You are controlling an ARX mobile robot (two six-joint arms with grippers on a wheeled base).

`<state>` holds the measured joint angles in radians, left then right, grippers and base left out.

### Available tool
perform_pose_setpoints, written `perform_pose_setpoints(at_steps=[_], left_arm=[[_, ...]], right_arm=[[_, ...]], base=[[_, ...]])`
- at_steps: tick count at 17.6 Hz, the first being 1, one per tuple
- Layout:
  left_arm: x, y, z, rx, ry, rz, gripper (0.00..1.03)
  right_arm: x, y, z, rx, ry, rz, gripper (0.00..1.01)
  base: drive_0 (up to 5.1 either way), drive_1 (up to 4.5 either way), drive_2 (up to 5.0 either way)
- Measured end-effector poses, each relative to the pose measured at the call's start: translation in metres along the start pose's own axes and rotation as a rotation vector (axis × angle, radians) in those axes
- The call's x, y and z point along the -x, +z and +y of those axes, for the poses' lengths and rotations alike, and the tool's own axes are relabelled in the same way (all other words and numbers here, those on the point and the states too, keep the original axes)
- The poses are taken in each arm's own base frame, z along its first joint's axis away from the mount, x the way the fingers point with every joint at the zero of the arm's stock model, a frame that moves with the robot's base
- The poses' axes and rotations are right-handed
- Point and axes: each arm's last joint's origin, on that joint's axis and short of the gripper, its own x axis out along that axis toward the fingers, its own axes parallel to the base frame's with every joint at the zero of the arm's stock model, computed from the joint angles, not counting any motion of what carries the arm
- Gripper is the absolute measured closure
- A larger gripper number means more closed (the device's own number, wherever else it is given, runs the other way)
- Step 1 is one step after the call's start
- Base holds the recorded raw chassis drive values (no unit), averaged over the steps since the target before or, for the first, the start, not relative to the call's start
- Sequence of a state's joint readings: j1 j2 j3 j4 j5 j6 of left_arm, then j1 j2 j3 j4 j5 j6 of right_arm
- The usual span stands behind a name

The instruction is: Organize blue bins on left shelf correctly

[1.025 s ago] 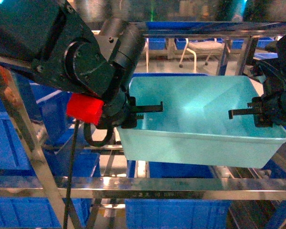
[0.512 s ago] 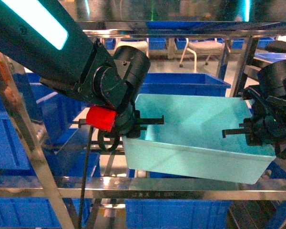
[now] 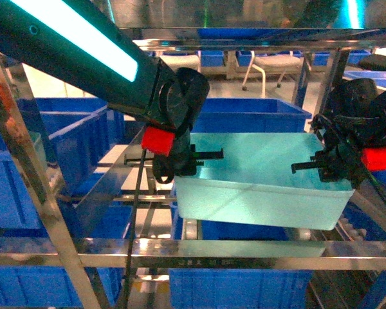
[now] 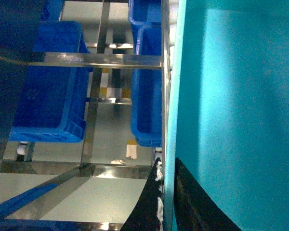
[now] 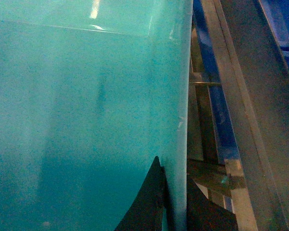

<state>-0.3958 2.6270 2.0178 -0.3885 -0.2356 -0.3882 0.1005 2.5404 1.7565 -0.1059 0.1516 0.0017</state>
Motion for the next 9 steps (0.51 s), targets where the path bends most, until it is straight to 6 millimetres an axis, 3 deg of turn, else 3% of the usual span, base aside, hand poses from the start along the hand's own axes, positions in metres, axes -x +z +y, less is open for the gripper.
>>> perform_pose_setpoints(at_steps=[9], left_arm=[[-0.0034,0.001,-0.0006,0.001,0.018,0.007,1.01]], right_arm=[[-0.0076,0.0053,-0.0001,0.014,0.022,0.018,0.99]], base=[[0.0,0.0,0.0]])
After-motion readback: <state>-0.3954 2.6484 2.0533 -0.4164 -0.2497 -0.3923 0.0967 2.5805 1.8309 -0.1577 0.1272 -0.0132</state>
